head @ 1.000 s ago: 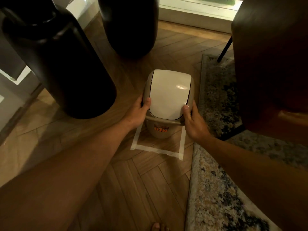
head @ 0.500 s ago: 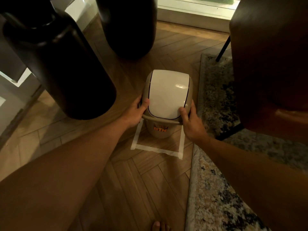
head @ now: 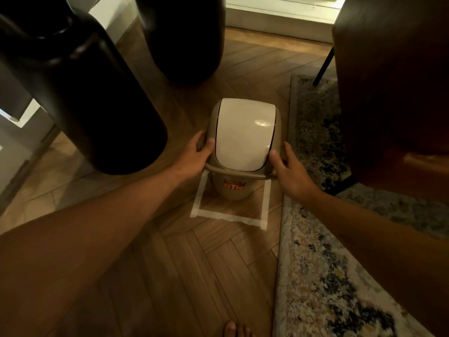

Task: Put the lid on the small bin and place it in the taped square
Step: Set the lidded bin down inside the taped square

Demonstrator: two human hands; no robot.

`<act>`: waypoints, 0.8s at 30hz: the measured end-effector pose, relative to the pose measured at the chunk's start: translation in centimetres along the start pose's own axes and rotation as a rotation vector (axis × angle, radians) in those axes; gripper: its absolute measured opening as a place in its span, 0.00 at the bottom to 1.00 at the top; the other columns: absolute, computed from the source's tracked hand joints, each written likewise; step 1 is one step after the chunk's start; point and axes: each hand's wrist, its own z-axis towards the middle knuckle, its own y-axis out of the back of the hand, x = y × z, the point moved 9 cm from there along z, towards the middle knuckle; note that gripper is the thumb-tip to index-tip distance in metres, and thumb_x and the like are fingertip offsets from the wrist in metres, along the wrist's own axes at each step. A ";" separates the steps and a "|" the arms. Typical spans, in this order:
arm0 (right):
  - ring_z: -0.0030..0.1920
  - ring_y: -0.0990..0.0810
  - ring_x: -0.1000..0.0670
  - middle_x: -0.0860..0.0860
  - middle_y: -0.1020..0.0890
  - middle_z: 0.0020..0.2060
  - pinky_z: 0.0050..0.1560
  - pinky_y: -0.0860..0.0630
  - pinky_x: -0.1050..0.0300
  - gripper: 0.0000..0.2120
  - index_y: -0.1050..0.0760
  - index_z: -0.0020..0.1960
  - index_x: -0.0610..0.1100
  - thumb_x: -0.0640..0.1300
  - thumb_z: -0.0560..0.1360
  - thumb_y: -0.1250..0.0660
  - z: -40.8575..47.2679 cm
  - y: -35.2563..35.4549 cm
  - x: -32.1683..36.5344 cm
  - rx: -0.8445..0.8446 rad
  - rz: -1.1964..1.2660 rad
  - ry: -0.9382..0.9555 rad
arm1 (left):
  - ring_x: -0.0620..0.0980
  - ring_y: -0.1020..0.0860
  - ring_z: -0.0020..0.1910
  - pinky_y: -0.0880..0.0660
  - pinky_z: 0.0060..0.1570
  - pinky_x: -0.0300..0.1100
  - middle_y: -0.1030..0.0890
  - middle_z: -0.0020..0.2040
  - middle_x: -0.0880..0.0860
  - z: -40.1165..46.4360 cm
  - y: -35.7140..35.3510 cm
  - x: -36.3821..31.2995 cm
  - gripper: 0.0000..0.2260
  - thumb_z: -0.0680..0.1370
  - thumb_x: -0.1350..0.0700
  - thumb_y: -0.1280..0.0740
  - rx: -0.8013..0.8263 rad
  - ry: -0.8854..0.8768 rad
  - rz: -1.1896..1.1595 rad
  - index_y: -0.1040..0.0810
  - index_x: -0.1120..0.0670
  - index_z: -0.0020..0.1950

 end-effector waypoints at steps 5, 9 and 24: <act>0.40 0.16 0.48 0.43 0.15 0.52 0.36 0.20 0.59 0.21 0.33 0.79 0.52 0.48 0.87 0.41 -0.3 -0.4 -2.3 -0.069 0.152 -0.096 | 0.50 0.20 0.45 0.17 0.41 0.44 0.20 0.50 0.51 -0.4 1.1 2.4 0.20 0.86 0.58 0.40 -0.118 0.086 -0.048 0.32 0.50 0.79; 0.35 0.21 0.49 0.44 0.17 0.43 0.36 0.19 0.56 0.23 0.35 0.81 0.51 0.41 0.86 0.40 -0.6 -0.8 -3.6 -0.099 0.284 -0.148 | 0.48 0.22 0.37 0.19 0.33 0.35 0.23 0.42 0.52 -1.0 1.0 3.4 0.24 0.84 0.64 0.38 -0.127 0.095 -0.094 0.33 0.50 0.80; 0.32 0.20 0.55 0.55 0.14 0.37 0.43 0.20 0.50 0.24 0.36 0.81 0.52 0.42 0.86 0.40 -0.9 -0.8 -5.0 -0.122 0.327 -0.140 | 0.48 0.23 0.36 0.19 0.34 0.37 0.23 0.42 0.54 -1.6 0.1 3.6 0.25 0.84 0.65 0.39 -0.062 0.144 -0.249 0.34 0.48 0.80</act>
